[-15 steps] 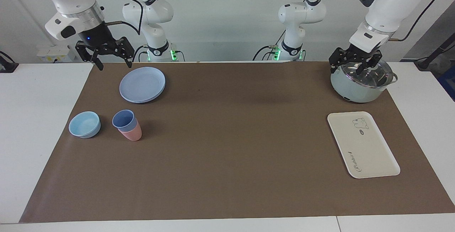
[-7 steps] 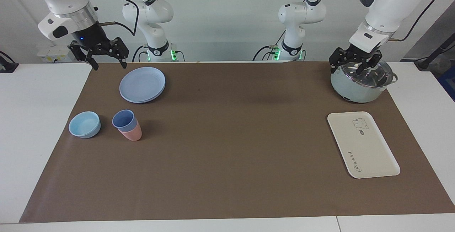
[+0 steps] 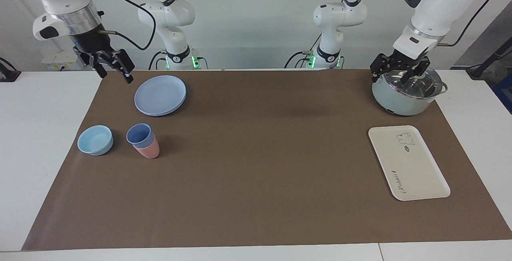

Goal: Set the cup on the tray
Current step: 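Move the right gripper over the pink-and-blue cup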

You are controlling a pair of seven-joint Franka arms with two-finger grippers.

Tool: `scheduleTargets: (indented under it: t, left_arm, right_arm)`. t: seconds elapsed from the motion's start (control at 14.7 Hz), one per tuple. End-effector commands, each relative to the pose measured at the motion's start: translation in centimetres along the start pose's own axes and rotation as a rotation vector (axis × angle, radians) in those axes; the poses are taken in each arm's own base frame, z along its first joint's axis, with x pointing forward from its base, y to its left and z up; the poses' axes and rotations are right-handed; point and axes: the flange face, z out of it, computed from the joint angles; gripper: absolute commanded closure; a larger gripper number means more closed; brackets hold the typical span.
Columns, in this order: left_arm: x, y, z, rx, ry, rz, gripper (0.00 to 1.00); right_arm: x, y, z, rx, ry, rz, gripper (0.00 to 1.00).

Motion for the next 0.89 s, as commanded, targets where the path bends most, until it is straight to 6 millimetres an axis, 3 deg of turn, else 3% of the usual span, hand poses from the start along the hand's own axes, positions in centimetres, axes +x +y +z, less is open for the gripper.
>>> scheduleTargets:
  t: [0.0, 0.14, 0.27, 0.41, 0.61, 0.82]
  left_arm:
    - [-0.8, -0.1, -0.2, 0.018, -0.003, 0.011, 0.0]
    - [-0.8, -0.2, -0.1, 0.018, -0.004, 0.008, 0.0]
    - [-0.8, -0.2, -0.2, 0.018, -0.003, 0.008, 0.0]
    - [-0.8, -0.2, -0.1, 0.018, -0.004, 0.009, 0.0]
    - [-0.8, -0.2, -0.2, 0.018, -0.003, 0.009, 0.0]
    - [-0.9, -0.1, -0.1, 0.017, -0.013, 0.009, 0.0]
  right_arm:
    - [2.3, 1.5, 1.7, 0.05, -0.034, 0.21, 0.08]
    - [4.4, 3.6, 3.1, 0.08, -0.05, 0.333, 0.08]
    - [5.6, 4.5, 4.7, 0.08, -0.077, 0.422, 0.08]
    - [8.1, 7.4, 6.8, 0.157, -0.15, 0.52, 0.08]
    - [11.5, 8.5, 11.1, 0.168, -0.212, 0.571, 0.08]
    - [13.7, 10.3, 16.9, 0.2, -0.288, 0.642, 0.08]
